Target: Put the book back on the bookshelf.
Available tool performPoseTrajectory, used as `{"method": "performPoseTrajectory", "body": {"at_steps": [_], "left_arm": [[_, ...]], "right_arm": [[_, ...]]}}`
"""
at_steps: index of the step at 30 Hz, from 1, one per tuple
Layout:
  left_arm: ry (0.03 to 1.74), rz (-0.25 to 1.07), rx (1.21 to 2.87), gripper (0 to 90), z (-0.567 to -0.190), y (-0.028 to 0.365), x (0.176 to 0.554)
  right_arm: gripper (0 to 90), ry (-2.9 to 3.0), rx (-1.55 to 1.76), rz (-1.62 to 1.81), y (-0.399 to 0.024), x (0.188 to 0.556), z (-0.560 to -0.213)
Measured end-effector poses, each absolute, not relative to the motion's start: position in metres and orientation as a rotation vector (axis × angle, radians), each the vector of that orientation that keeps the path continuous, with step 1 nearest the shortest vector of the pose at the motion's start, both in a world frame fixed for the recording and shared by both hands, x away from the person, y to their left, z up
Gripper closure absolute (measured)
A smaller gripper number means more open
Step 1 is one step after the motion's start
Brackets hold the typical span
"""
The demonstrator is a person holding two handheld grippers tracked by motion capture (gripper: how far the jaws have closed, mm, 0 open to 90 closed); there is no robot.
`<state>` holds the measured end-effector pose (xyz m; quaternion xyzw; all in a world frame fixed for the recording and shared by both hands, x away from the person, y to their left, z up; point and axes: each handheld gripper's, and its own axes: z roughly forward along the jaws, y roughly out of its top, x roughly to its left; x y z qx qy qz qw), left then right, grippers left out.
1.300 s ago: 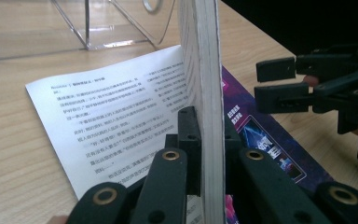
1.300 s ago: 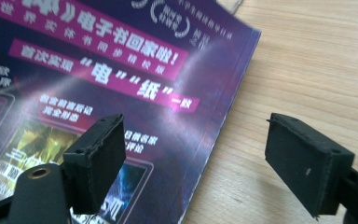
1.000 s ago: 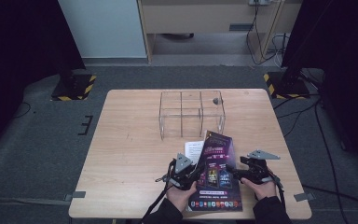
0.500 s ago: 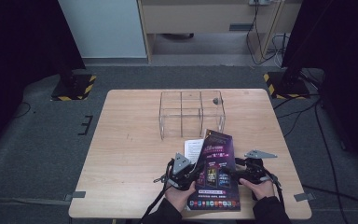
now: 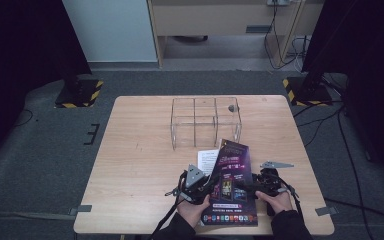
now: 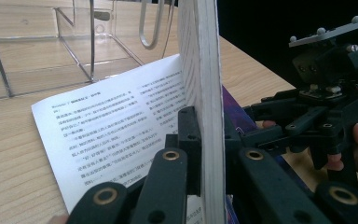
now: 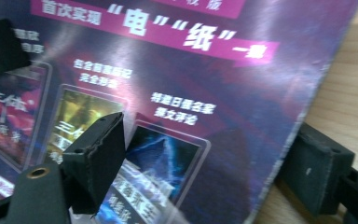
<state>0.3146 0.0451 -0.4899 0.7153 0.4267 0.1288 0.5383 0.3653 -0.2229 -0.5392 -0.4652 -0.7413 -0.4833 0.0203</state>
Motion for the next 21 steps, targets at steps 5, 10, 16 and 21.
{"method": "performPoseTrajectory", "body": {"at_steps": [5, 10, 16, 21], "left_arm": [[1.019, 0.305, 1.696, 84.6, -0.491, 0.047, 0.315], [1.036, 0.299, 1.677, 84.6, -0.492, 0.053, 0.317], [1.045, 0.298, 1.673, 84.6, -0.494, 0.055, 0.317], [1.049, 0.296, 1.667, 84.6, -0.495, 0.056, 0.317]], "right_arm": [[27.1, -2.296, -1.445, -1.486, -0.223, 0.365, -0.537], [37.0, -2.193, -1.437, -1.576, -0.23, 0.363, -0.528], [38.4, -2.192, -1.424, -1.571, -0.227, 0.363, -0.527], [38.4, -2.184, -1.408, -1.552, -0.224, 0.364, -0.529]]}}
